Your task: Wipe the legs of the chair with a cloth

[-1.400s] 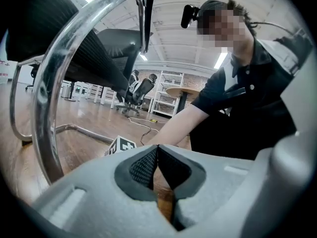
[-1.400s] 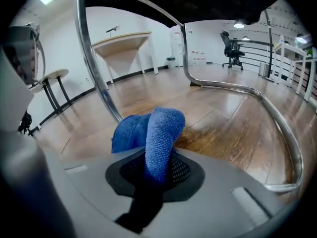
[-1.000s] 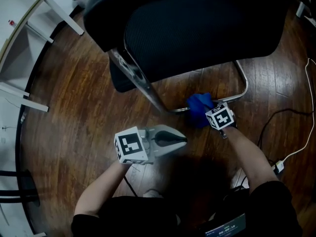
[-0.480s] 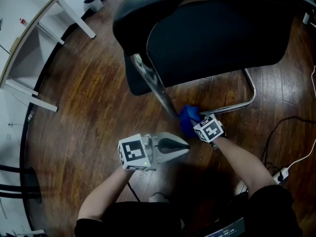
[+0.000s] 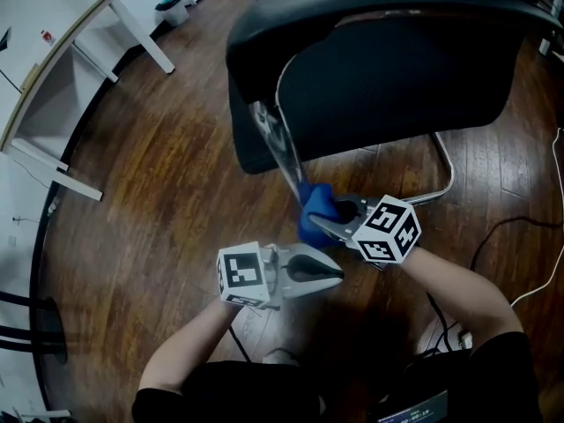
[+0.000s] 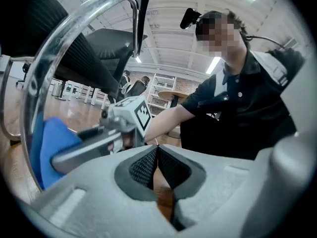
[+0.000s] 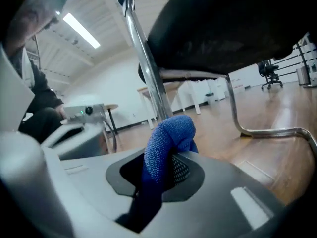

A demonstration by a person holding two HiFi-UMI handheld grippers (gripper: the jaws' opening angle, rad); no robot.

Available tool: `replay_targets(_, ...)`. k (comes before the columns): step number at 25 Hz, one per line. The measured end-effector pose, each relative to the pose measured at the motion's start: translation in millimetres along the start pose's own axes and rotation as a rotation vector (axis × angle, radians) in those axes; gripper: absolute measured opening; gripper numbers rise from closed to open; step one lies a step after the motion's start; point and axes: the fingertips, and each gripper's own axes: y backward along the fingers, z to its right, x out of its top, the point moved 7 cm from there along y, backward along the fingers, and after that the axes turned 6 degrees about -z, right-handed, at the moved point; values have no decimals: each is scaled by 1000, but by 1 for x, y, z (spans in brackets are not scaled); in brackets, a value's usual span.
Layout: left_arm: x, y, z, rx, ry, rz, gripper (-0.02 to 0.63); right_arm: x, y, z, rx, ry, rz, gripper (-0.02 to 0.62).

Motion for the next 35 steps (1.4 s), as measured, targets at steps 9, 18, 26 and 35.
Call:
replay_targets(9, 10, -3, 4, -8, -17, 8, 0, 131, 48, -67, 97, 249, 371, 55)
replay_targets(18, 19, 1, 11, -6, -59, 5, 0, 190, 79, -89, 110, 286, 518, 55)
replay_targets(26, 17, -3, 12, -27, -67, 2, 0, 93, 34, -43, 60, 288, 276, 55)
replay_targets(35, 19, -4, -2, 91, -74, 6, 0, -39, -11, 20, -109, 125, -121, 58)
